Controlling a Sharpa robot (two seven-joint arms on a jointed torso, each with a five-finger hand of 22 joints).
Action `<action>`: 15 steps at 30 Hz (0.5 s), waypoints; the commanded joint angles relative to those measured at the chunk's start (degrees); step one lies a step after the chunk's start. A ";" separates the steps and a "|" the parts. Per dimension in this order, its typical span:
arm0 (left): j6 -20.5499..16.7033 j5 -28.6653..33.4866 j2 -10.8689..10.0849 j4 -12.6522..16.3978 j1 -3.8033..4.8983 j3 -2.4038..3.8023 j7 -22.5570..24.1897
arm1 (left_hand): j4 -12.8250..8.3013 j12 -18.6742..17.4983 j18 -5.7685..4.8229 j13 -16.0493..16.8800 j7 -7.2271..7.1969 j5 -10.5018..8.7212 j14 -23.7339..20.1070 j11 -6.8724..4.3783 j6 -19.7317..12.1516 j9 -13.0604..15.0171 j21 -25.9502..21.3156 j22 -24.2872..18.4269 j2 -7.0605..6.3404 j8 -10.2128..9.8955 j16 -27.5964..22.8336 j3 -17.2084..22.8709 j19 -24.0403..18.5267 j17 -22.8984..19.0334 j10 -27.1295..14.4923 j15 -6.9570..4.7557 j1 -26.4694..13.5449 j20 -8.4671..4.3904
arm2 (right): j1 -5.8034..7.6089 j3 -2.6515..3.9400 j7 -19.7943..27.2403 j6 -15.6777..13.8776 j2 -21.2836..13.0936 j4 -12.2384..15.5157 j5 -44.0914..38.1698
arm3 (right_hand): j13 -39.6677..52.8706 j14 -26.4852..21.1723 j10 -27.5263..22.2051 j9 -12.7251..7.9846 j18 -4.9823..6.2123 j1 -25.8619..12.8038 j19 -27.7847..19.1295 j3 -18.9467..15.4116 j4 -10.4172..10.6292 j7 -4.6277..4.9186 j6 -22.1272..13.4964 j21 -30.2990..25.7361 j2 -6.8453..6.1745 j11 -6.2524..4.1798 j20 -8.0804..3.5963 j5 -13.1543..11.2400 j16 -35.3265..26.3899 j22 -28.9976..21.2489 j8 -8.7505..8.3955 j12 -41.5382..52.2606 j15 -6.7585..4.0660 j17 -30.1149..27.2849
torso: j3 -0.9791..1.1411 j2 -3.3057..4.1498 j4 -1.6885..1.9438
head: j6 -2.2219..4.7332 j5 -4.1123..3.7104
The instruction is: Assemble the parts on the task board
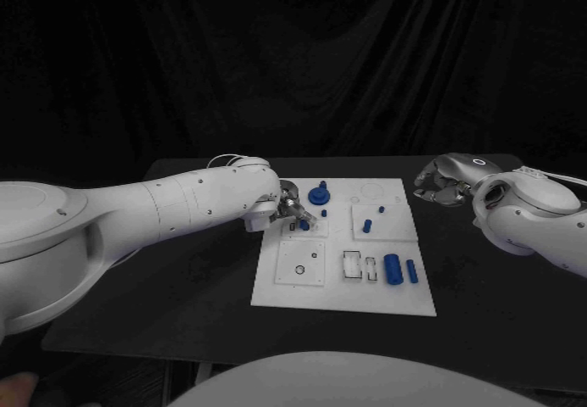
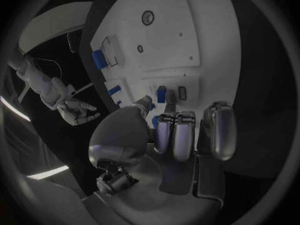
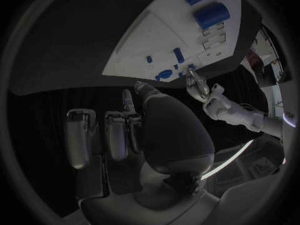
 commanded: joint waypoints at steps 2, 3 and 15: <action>-0.56 0.32 0.06 0.31 -0.10 0.04 1.44 | 0.15 0.20 -0.33 15.10 -0.40 0.03 6.05 -0.53 0.18 0.66 -0.22 10.47 0.66 0.62 0.15 -0.39 0.39 15.09 6.06 -0.50 0.07 -0.27 | -0.13 0.04 -1.18 0.71 0.00 -0.01 -0.18 | 15.09 6.10 6.07 -0.05 0.49 0.43 3.78 0.23 0.08 0.15 0.43 -0.39 -0.15 0.36 0.45 0.23 0.17 13.80 -0.21 0.15 0.46 15.10 | -0.01 0.04 0.09 | -0.01 -0.01; -0.57 0.32 0.06 0.31 -0.10 0.04 1.49 | 0.20 0.20 -0.33 15.10 -0.43 0.04 6.05 -0.56 0.25 0.83 -0.23 10.48 0.72 0.74 0.15 -0.44 0.39 15.09 6.06 -0.53 0.09 -0.28 | -0.13 0.04 -1.20 0.74 -0.01 -0.01 -0.18 | 15.09 6.10 6.07 -0.05 0.49 0.43 3.78 0.23 0.08 0.15 0.43 -0.39 -0.15 0.36 0.45 0.23 0.17 13.80 -0.21 0.15 0.46 15.10 | 0.02 0.04 0.13 | -0.01 -0.05; -0.09 0.32 -0.02 0.19 -0.10 0.04 1.56 | 0.06 0.20 -0.31 15.10 -0.97 2.10 6.05 -1.01 0.71 2.70 -0.43 10.56 1.87 1.81 0.15 -0.15 0.37 15.09 6.06 -0.89 1.58 -0.60 | -0.13 0.04 -1.53 1.19 -0.06 -0.10 -0.18 | 15.09 6.10 6.07 -0.07 0.52 0.44 3.72 0.29 0.04 0.15 0.42 -0.48 -0.13 0.36 0.46 0.24 0.17 13.76 -0.23 0.15 0.46 15.10 | -0.03 0.04 0.03 | -0.01 0.23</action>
